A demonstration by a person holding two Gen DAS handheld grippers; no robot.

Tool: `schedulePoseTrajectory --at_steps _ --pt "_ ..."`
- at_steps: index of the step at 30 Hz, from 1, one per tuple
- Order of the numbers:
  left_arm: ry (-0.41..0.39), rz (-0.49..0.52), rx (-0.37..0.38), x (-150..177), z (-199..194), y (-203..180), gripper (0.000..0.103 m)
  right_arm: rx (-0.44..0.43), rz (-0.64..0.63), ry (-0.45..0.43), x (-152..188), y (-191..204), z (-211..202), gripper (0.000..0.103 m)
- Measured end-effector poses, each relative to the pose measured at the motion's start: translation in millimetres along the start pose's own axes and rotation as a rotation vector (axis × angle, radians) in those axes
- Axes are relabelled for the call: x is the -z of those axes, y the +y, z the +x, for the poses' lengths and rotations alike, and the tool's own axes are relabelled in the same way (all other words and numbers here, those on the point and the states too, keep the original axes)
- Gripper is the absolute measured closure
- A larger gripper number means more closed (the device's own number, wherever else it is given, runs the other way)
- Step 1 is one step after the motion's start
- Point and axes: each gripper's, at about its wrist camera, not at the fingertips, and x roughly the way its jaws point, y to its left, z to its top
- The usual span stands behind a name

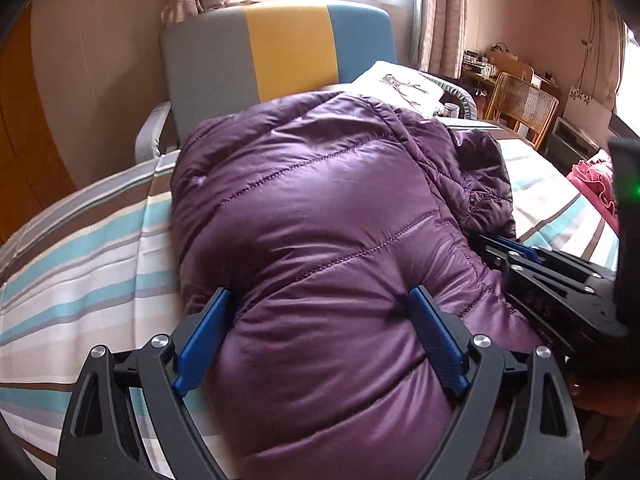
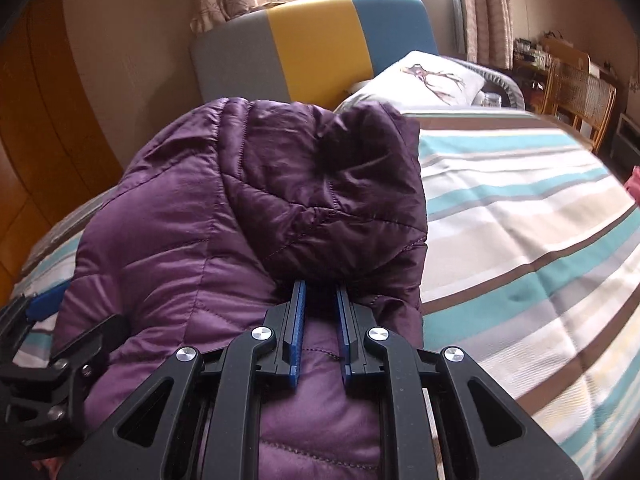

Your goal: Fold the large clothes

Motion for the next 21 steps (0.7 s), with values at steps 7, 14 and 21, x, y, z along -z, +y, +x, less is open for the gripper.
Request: schedulePoseTrajectory --at_steps 7,14,21 --pt "0.009 -0.024 0.007 2 -10 2 0.014 0.009 0.006 0.014 -2 1 -3 0.090" --pt "-0.044 -0.096 0.005 14 -35 19 0.012 0.018 0.001 0.033 -4 2 -12 0.090" --pt "0.026 -0.084 0.018 19 -16 22 0.011 0.019 0.018 0.049 -4 0 -20 0.090"
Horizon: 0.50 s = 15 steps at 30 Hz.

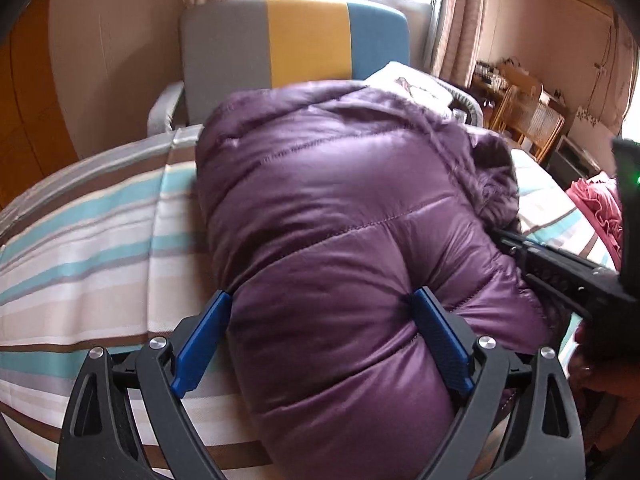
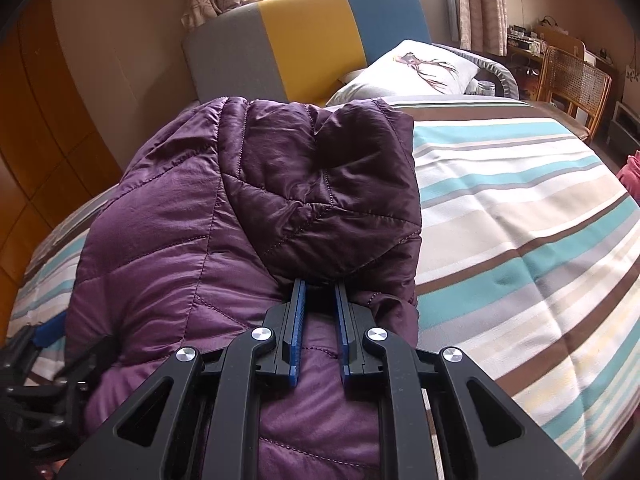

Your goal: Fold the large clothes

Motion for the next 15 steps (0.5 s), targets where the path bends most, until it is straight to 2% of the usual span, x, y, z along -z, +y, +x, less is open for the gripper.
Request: schedulePoseTrajectory --at_steps 6,11,15 --pt "0.010 0.006 -0.012 1 3 -1 0.011 -0.050 0.035 -0.033 5 -2 -28 0.090" --pt "-0.005 0.021 -0.020 4 3 -7 0.011 -0.017 0.027 0.004 17 -7 -14 0.090" --pt "-0.007 0.006 0.005 3 -11 -3 0.010 0.005 -0.024 -0.015 23 -2 -9 0.090"
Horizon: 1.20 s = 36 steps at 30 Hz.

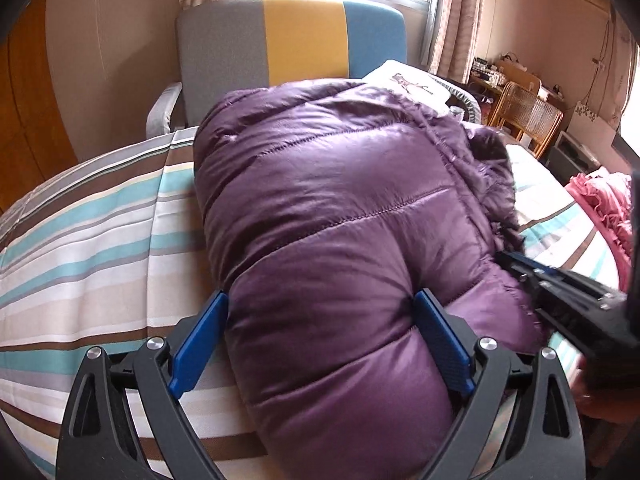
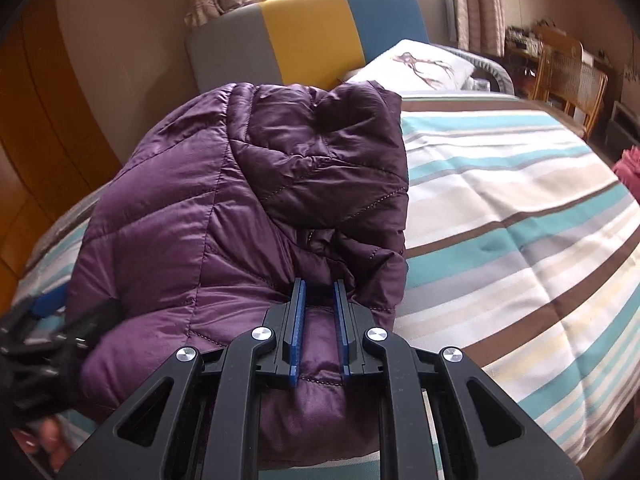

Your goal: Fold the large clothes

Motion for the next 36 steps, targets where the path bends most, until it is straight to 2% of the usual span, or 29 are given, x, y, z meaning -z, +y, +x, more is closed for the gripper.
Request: schedulePoseTrajectory --at_steps 4,12,16,19,26,30,36 --pt "-0.025 -0.064 -0.009 -2 -11 17 0.008 -0.029 0.020 0.002 -2 -4 -8 0.090" --pt "0.042 -0.092 0.050 1 9 20 0.004 -0.088 0.068 -0.004 -6 -7 -28 0.088" --pt "0.003 -0.067 0.031 -5 -2 17 0.004 -0.111 0.087 0.017 -14 -11 -29 0.088" --pt "-0.010 -0.087 0.030 -11 -6 22 0.004 -0.127 0.087 0.036 -21 -11 -29 0.088" --pt "-0.002 -0.182 0.053 -25 2 50 0.003 -0.132 0.113 0.019 -33 -18 -39 0.088" --pt "0.046 -0.161 0.082 -28 14 48 0.002 -0.115 0.135 0.017 -39 -25 -38 0.087" --pt "0.056 -0.150 0.103 -27 17 47 0.002 -0.112 0.160 0.057 -41 -30 -26 0.087"
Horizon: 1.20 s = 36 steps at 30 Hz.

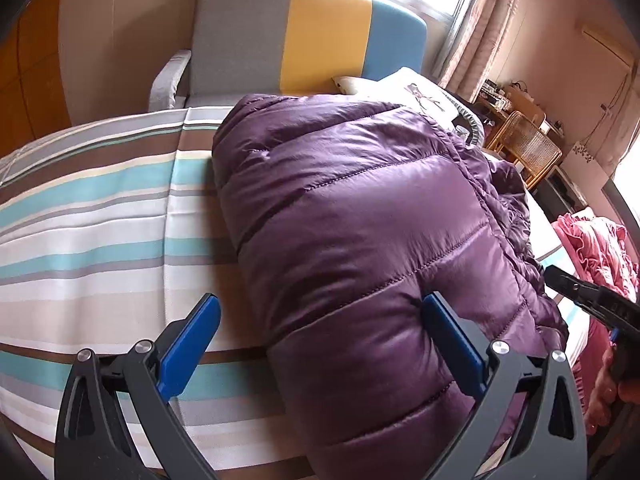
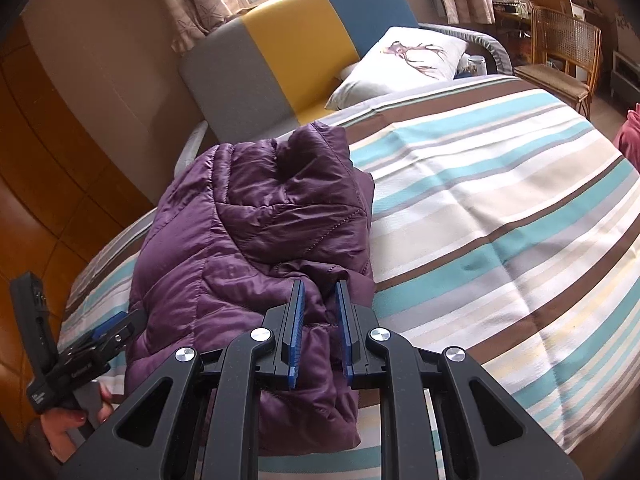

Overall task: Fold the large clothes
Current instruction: 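Open the right gripper and release the jacket edge, then grasp the bundle edge with the right gripper while left gripper presses the bundle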

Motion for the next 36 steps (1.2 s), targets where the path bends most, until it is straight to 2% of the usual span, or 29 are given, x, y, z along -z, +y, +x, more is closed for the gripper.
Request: schedulePoseTrajectory --at_steps 8,9,10,11,12,15,21,26,32,36 --pt "-0.001 -0.001 0.019 -4 -1 3 0.002 0.001 0.002 0.015 -3 -2 8 0.087" --pt "-0.004 -0.001 0.021 -4 -2 3 0.002 0.002 -0.002 0.018 -4 -2 9 0.078" --pt "-0.004 -0.002 0.024 -3 -2 3 0.002 0.005 -0.002 0.014 -4 -2 8 0.038" --pt "-0.004 -0.005 0.030 -3 -2 3 0.002 0.018 -0.002 -0.002 -5 -2 6 0.022" --pt "-0.005 -0.008 0.035 -3 -2 4 0.002 0.019 -0.013 -0.022 -5 0 3 0.019" --pt "-0.003 -0.013 0.037 -3 -2 5 0.002 0.030 -0.038 -0.020 -5 4 3 0.019" --pt "0.003 -0.044 0.052 -10 -2 12 0.002 -0.008 -0.035 0.029 -15 1 13 0.019" --pt "0.048 -0.092 0.103 -24 7 23 0.002 -0.056 0.036 0.067 -33 -14 28 0.019" --pt "0.111 -0.009 0.077 -31 27 14 0.002 -0.059 0.045 0.156 -37 -18 57 0.020" --pt "0.118 0.023 0.062 -32 33 14 0.002 -0.115 0.084 0.190 -31 -20 76 0.026"
